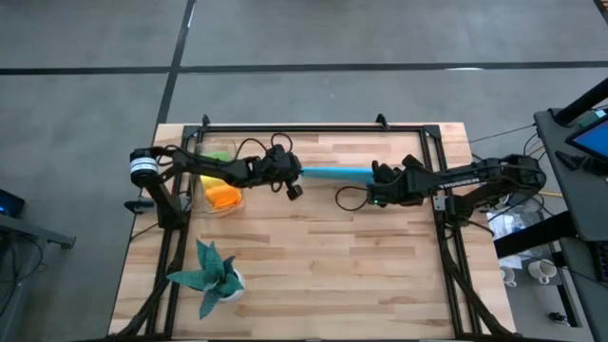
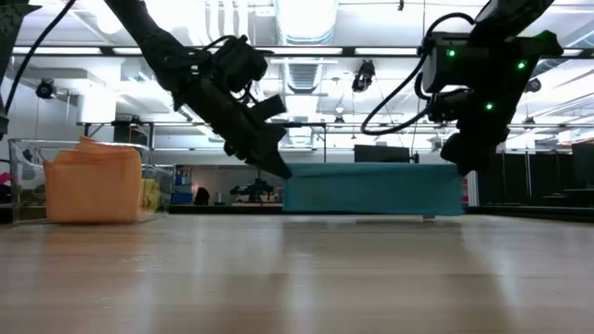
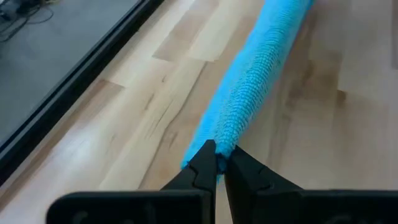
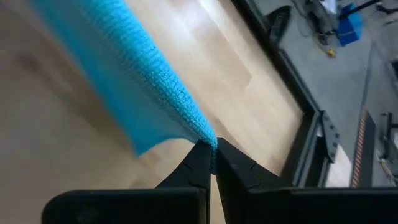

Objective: Roll microfiber towels into tight, uniform cylinder then place into a basket
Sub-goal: Fold the blue microfiber towel, then roll the blue microfiber towel

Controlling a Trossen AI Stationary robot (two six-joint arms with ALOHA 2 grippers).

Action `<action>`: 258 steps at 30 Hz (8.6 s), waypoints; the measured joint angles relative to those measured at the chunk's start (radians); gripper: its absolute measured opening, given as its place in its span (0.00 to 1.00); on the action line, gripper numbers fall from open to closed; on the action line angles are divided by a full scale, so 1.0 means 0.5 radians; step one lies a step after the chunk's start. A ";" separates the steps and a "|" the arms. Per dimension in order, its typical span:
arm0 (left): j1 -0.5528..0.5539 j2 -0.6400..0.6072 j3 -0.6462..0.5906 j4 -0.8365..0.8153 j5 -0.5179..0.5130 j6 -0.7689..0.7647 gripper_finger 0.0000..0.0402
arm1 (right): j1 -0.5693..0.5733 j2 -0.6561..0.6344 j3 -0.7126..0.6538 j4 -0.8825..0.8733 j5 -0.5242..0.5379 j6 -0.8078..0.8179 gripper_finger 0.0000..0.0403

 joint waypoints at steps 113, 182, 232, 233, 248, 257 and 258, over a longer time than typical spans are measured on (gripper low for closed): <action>-0.768 0.213 0.112 0.350 0.455 0.412 0.02 | 1.437 -0.414 -0.235 0.763 -0.943 0.433 0.32; -0.629 0.296 0.202 0.434 0.689 0.463 0.00 | 1.219 -0.561 -0.300 1.249 0.452 -0.362 0.02; -0.671 -0.085 0.101 0.433 0.360 0.435 0.00 | 1.129 -0.484 -0.299 1.459 0.464 -0.344 0.02; -0.671 -0.092 0.100 0.420 0.360 0.409 0.00 | 1.129 -0.484 -0.299 1.459 0.463 -0.344 0.02; -0.667 -0.093 0.099 0.423 0.357 0.358 0.00 | 1.128 -0.484 -0.299 1.460 0.465 -0.367 0.02; -0.667 -0.093 0.099 0.423 0.356 0.358 0.00 | 1.128 -0.484 -0.299 1.546 0.465 -0.367 0.02; -0.667 -0.093 0.099 0.423 0.356 0.358 0.00 | 1.128 -0.484 -0.299 1.546 0.465 -0.368 0.02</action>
